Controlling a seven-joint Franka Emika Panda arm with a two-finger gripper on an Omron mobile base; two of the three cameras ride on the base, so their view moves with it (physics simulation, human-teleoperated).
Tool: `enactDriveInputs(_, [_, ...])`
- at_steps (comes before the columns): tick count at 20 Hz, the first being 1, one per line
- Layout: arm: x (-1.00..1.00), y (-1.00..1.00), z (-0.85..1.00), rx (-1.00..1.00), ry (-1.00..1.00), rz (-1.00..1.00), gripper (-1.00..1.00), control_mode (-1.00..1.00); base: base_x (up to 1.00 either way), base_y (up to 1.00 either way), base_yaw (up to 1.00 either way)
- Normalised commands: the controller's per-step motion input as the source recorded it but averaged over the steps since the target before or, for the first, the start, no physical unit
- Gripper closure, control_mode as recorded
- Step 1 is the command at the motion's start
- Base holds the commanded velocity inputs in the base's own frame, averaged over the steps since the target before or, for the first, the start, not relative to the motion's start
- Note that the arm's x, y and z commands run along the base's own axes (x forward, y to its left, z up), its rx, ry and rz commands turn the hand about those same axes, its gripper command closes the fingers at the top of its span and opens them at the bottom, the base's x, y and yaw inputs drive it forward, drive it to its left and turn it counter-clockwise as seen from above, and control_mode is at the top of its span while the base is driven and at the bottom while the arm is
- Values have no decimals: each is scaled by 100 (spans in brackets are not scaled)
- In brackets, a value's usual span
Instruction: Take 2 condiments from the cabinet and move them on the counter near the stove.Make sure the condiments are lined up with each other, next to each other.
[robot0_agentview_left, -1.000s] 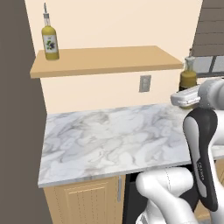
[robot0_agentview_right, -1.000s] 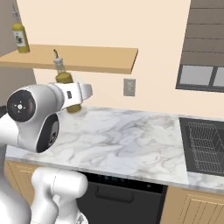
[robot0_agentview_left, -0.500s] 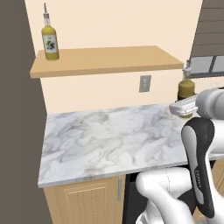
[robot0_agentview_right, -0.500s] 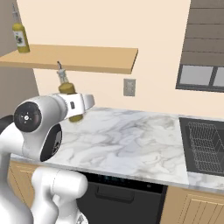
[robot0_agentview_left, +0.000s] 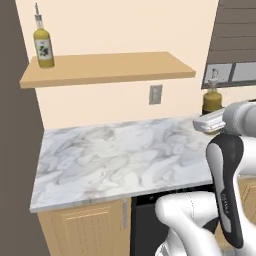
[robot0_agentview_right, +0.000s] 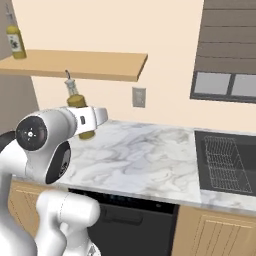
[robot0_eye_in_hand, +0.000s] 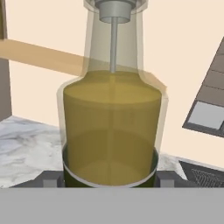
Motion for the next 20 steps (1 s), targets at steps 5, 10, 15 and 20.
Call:
enactDriveInputs(5, [0,0,0,0,0,0,100,100,-57,-79,-21])
enactDriveInputs(10, [0,0,0,0,0,0,100,100,-45,-75,-36])
enactDriveInputs(15, [0,0,0,0,0,0,100,100,-15,-37,-44])
enactDriveInputs(20, [0,0,0,0,0,0,100,100,-6,-23,-47])
